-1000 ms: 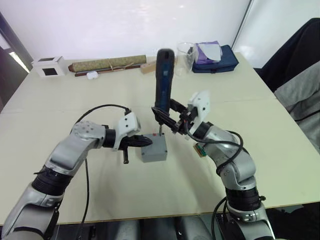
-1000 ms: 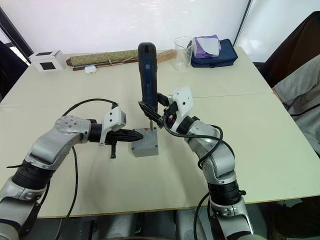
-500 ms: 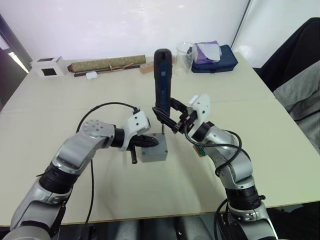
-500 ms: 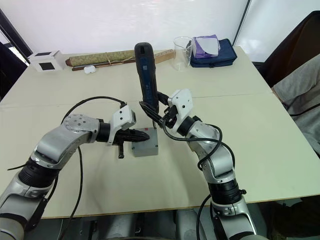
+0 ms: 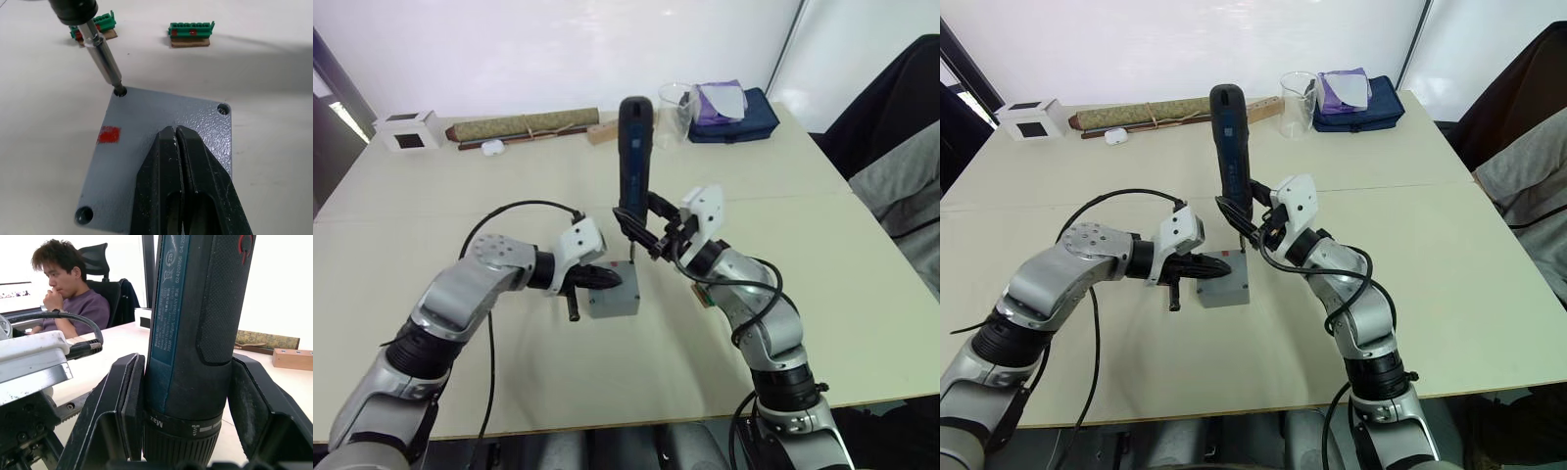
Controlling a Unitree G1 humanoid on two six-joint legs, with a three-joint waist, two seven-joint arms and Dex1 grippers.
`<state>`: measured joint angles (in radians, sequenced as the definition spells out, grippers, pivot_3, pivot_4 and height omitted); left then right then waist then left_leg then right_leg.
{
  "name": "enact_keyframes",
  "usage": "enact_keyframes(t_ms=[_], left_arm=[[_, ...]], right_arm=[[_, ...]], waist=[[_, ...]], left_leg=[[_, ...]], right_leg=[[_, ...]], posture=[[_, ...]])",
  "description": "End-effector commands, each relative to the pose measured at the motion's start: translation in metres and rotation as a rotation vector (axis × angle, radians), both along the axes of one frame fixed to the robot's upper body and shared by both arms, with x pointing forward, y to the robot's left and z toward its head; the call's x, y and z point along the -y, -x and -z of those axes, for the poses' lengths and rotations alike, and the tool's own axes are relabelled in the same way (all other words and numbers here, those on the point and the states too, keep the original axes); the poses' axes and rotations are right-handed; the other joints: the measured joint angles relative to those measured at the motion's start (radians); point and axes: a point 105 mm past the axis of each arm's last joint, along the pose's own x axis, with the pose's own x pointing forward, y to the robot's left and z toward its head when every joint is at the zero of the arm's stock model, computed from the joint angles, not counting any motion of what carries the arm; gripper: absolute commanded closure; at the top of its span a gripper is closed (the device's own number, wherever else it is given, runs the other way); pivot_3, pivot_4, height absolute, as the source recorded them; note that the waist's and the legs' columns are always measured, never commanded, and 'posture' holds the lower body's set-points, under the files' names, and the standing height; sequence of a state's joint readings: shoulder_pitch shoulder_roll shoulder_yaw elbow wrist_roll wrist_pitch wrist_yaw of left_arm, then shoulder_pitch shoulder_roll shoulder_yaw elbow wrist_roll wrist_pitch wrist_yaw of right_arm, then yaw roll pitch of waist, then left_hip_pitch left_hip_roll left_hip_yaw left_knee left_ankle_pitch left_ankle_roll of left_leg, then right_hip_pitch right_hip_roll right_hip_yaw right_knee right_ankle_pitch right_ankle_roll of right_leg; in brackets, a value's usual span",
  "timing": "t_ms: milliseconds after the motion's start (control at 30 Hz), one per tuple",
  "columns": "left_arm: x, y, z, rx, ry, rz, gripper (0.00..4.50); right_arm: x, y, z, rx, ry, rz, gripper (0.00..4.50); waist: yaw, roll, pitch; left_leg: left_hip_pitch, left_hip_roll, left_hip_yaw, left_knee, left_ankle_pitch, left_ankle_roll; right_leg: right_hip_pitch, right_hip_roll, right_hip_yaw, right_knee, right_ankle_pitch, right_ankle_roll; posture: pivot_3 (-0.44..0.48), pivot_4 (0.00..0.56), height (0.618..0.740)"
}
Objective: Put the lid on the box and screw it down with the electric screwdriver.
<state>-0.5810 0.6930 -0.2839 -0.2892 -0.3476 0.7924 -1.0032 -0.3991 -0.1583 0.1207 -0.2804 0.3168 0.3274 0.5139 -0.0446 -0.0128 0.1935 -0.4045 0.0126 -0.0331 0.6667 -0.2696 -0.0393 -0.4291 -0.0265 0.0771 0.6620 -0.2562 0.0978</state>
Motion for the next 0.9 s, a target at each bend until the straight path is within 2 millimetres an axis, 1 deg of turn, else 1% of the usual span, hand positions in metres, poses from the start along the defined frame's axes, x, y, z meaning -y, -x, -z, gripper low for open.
enact_keyframes(t_ms=[33,100,133,367,600,767,900], left_arm=[[-0.019,0.002,0.018,-0.019,-0.043,-0.023,4.5],[-0.025,0.002,0.025,-0.024,-0.045,-0.029,4.5],[-0.026,0.002,0.027,-0.024,-0.04,-0.031,4.5],[-0.029,0.002,0.036,-0.026,-0.028,-0.029,4.5],[-0.028,0.003,0.04,-0.029,-0.028,-0.028,4.5],[-0.027,0.003,0.042,-0.03,-0.031,-0.026,4.5],[-0.025,0.003,0.042,-0.03,-0.027,-0.024,4.5]], right_arm=[[-0.003,0.005,0.013,-0.024,0.041,-0.002,2.33],[-0.001,0.004,0.021,-0.047,0.061,0.016,2.33],[-0.001,0.004,0.024,-0.054,0.066,0.018,2.33],[-0.005,0.004,0.038,-0.103,0.088,0.012,2.33],[-0.007,0.003,0.042,-0.122,0.11,0.012,2.33],[-0.007,-0.002,0.05,-0.153,0.15,0.03,2.33],[-0.007,-0.006,0.062,-0.198,0.193,0.045,2.33]], waist=[[-0.001,-0.001,-0.001],[-0.003,-0.001,-0.003],[-0.002,-0.002,-0.003],[-0.003,-0.005,-0.007],[-0.003,-0.007,-0.014],[-0.003,-0.008,-0.021],[-0.002,-0.007,-0.027]], left_leg=[[0.001,0.0,0.0,0.0,0.0,0.0],[0.004,0.0,0.001,-0.001,0.0,0.0],[0.009,0.0,0.002,-0.003,0.0,0.0],[0.031,0.002,0.002,-0.008,0.0,0.0],[0.032,0.002,0.001,-0.011,0.0,0.0],[0.033,0.002,0.001,-0.014,0.0,0.0],[0.033,0.002,0.001,-0.016,0.0,0.0]], right_leg=[[0.001,0.0,0.0,0.0,0.0,0.0],[0.003,0.0,0.001,0.0,0.0,0.0],[0.007,0.0,0.001,0.0,-0.001,-0.001],[0.028,0.001,0.001,-0.004,-0.009,-0.008],[0.028,0.001,0.001,-0.005,-0.009,-0.008],[0.028,0.001,0.001,-0.007,-0.009,-0.008],[0.028,0.001,0.001,-0.009,-0.009,-0.008]], posture=[[0.0,0.15,0.74],[0.0,0.15,0.74],[0.0,0.15,0.74],[0.0,0.15,0.74],[0.0,0.15,0.74],[0.0,0.15,0.74],[0.0,0.15,0.74]])
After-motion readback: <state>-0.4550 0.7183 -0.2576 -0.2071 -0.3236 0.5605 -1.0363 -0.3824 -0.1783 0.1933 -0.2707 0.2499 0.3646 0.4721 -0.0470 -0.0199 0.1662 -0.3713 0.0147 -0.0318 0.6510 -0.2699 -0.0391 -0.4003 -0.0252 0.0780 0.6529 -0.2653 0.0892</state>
